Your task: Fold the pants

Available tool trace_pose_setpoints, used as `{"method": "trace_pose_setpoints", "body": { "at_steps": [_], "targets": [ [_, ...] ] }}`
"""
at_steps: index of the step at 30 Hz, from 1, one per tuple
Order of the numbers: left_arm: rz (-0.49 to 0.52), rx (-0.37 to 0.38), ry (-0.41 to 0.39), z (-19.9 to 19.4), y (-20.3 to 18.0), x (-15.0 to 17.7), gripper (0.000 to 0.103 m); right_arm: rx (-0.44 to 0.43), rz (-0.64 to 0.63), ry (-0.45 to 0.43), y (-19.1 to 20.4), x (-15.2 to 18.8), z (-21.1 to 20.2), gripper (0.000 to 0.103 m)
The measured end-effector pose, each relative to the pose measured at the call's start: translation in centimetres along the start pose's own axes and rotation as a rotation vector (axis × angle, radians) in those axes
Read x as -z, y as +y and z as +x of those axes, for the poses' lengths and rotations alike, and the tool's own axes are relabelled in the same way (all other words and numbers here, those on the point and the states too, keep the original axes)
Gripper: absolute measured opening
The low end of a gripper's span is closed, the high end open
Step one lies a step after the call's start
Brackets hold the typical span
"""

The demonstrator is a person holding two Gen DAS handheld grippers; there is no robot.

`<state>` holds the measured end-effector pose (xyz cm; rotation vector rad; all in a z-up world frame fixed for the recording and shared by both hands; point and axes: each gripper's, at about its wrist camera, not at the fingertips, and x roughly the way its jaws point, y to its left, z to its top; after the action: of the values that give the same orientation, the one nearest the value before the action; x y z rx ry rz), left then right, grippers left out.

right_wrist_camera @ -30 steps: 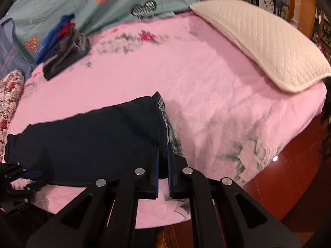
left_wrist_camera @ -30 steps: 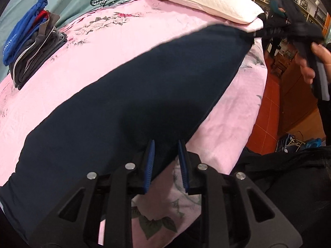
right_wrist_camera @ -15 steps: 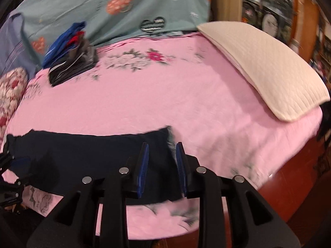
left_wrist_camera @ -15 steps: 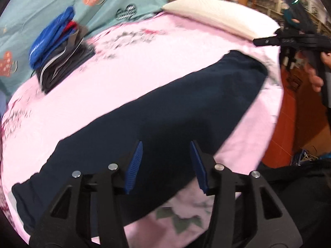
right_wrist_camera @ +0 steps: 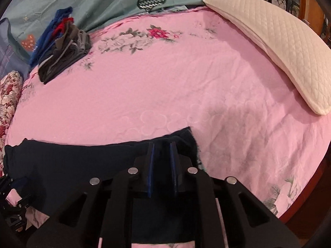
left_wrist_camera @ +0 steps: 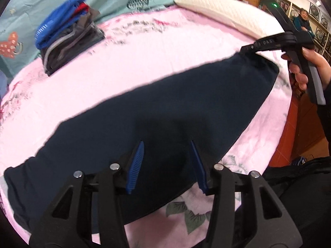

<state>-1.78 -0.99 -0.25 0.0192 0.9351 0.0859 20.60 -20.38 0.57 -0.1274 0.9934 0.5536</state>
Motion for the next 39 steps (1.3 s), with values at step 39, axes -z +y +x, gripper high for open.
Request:
{"method": "trace_pose_setpoints", "body": {
  "at_steps": [39],
  "targets": [
    [-0.299, -0.316, -0.093, -7.9, 12.9, 6.8, 0.066, -0.218, -0.268, -0.084, 11.5, 3.3, -3.1, 0.047]
  ]
}}
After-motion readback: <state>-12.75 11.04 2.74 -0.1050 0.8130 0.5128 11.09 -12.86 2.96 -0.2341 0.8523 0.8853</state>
